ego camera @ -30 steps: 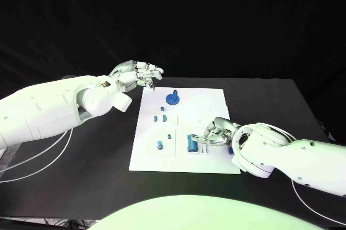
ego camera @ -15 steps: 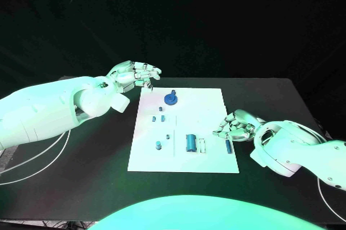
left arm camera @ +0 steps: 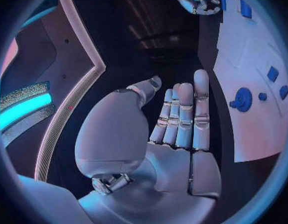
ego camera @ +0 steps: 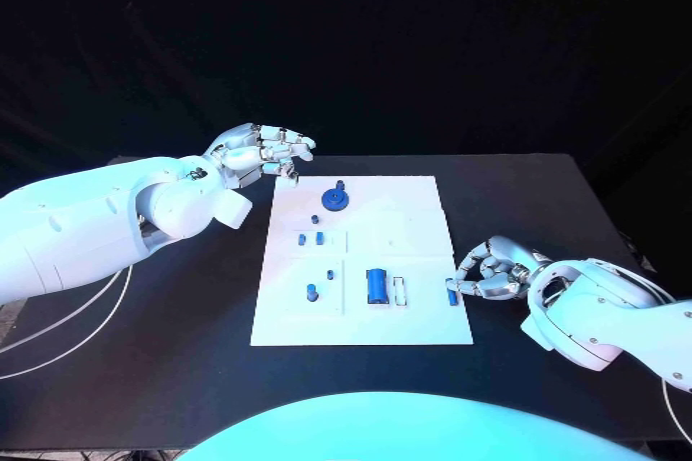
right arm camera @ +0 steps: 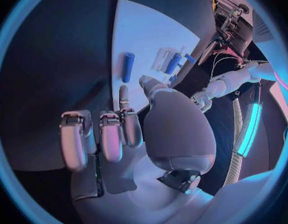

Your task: Assemble the parts on the task board

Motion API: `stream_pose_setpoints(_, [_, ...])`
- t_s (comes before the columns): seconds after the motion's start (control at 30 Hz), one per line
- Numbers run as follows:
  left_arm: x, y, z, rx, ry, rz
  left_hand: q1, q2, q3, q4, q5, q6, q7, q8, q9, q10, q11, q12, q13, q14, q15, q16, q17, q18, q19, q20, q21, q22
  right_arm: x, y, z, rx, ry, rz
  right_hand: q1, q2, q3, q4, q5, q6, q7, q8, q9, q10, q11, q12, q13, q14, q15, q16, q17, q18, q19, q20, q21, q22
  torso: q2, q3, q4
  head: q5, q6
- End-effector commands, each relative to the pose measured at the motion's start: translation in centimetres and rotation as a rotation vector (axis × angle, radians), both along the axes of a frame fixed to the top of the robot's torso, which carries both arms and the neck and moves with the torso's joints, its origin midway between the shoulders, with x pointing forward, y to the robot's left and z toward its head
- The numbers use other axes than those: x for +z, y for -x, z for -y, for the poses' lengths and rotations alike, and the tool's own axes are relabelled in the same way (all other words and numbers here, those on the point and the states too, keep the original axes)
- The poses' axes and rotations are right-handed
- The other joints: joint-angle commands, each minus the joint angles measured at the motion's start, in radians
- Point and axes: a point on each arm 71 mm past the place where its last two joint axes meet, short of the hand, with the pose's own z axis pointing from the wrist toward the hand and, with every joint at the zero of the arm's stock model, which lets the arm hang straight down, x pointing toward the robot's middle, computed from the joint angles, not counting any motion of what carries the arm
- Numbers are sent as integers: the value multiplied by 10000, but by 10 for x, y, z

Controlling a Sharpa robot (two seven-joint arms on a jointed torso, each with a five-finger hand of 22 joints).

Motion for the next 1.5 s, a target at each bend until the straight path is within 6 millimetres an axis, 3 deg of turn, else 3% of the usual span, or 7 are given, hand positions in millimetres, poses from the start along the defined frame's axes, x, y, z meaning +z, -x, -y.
stream_pose_setpoints(0.03, [2, 0, 2, -86, 182, 99, 38, 15, -10, 66, 42, -65, -22, 32, 15, -46, 0, 64, -10, -36, -3, 69, -11, 65, 53, -15, -46, -15, -6, 2, 1, 177, 593, -233, -106, -54, -9, 89, 15, 120, -8, 72, 30, 506, -60, 47, 1855, 1060, -14, 39, 2635, 8, 930, 14, 52, 2533, 14, -8, 17, -14, 2])
stream_pose_setpoints(0.57, [1, 1, 0, -69, 155, 66, 38, 15, -10, 66, 42, -65, -22, 32, 15, -46, 0, 64, -10, -36, -3, 69, -11, 65, 53, -15, -46, -15, -18, 4, -5, 482, 1245, -641, -282, -124, -209, 408, 15, 299, -84, 109, 147, 493, -122, -11, 1831, 1060, -66, 39, 2635, 12, 923, -35, 29, 2527, 12, -14, 31, -5, 2])
stream_pose_setpoints(0.77, [1, 1, 0, -72, 143, 47, 38, 15, -10, 66, 42, -65, -22, 32, 15, -46, 0, 64, -10, -36, -3, 69, -11, 65, 53, -15, -46, -15, -21, 7, -9, 1033, 1882, -890, 358, -244, -120, 139, 41, 390, -176, 180, 279, 477, -209, -59, 1814, 1060, -143, 39, 2635, 9, 928, -101, 43, 2531, 12, -16, 23, 8, 2])
stream_pose_setpoints(0.87, [1, 1, 0, -74, 139, 39, 38, 15, -10, 66, 42, -65, -22, 32, 15, -46, 0, 64, -10, -36, -3, 69, -11, 65, 53, -15, -46, -15, -22, 7, -12, 1264, 2258, -833, 1148, -230, 471, -227, 82, 408, -199, 106, 301, 436, -242, -153, 1775, 1060, -181, 39, 2635, 12, 922, -151, 25, 2527, 11, -11, 30, 12, 2])
stream_pose_setpoints(1.07, [1, 1, -1, -70, 126, 26, 56, 19, -10, 74, 43, -64, -26, 42, 16, -48, -5, 78, -13, -40, -5, 70, -15, 66, 60, -16, -62, -24, -22, 7, -14, 1397, 2686, -513, 1609, -331, 1451, -641, 76, 526, -174, -11, 303, 406, -234, -231, 1751, 1060, -178, 39, 2635, 15, 919, -155, 11, 2523, 11, -10, 32, 16, 2])
stream_pose_setpoints(1.3, [1, 0, -2, -40, 103, 19, 63, 21, -7, 73, 44, -64, -27, 44, 16, -49, -5, 79, -13, -41, -6, 70, -15, 66, 62, -16, -64, -25, -18, 8, -22, 1254, 2360, -217, 1458, -418, 2040, -820, 51, 557, -136, -112, 308, 390, -201, -291, 1729, 1060, -152, 39, 2635, 15, 918, -136, 5, 2522, 17, -10, 31, 28, 2])
stream_pose_setpoints(1.5, [1, 0, -3, -18, 91, 16, 102, 42, 12, 66, 46, -64, -30, 51, 16, -52, -10, 87, -17, -43, -11, 71, -18, 67, 69, -20, -73, -30, -13, 10, -30, 764, 1281, -277, 919, -92, 2546, -803, 22, 542, -172, -209, 364, 449, -225, -230, 1766, 1060, -167, 39, 2635, -3, 949, -143, 93, 2548, 9, -13, 27, 35, 2])
